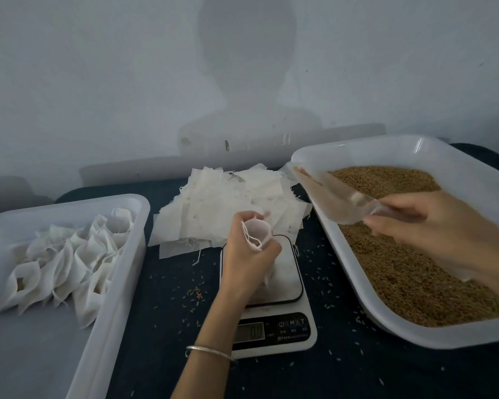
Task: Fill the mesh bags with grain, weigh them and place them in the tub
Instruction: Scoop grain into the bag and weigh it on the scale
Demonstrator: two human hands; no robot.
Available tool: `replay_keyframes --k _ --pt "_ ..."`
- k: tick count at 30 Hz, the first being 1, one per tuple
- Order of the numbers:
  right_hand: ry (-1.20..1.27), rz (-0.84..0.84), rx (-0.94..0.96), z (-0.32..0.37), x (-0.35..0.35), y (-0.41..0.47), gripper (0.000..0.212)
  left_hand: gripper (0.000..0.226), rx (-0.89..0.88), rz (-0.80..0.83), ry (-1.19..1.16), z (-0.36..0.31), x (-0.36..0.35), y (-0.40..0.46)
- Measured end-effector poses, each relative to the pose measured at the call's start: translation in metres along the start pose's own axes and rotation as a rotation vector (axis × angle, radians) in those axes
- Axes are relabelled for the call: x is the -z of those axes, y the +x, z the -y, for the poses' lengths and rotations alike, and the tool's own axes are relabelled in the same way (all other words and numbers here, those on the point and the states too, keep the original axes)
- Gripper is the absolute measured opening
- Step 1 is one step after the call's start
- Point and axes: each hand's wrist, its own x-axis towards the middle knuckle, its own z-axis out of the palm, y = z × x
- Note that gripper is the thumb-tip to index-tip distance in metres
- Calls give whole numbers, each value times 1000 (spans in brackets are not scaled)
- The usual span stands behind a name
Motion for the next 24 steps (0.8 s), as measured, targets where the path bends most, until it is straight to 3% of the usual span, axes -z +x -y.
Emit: replay_keyframes --k 2,6,8,11,15,16,18,20,22,24 --pt "-68 -118 -27 -4 -15 1 11 58 -29 18 28 10 4 -2" --pt "-116 -264 -66 -11 -38 7 17 114 -32 98 23 18 14 -8" --pt "-100 -300 -80 -12 -43 6 18 121 -42 55 15 20 22 -11" --pt "-100 -312 -81 -14 -44 4 16 111 -59 -26 -81 22 39 -13" --pt "-103 -308 -92 -15 -42 1 18 36 -16 -134 -245 25 53 -8" --pt "-100 -305 -92 -15 -42 1 18 38 -2 -143 -270 25 56 -8" --pt "-93 -300 -94 -13 -42 0 19 70 40 -156 -276 27 61 -7" --pt "-98 -305 -87 -10 -41 0 22 85 61 -205 -223 27 66 -7" --pt "-128 -309 -62 -5 -38 0 22 80 16 -260 -257 26 68 -9" --pt "-165 -294 -34 3 -36 -1 20 58 -8 -382 -277 23 69 -12"
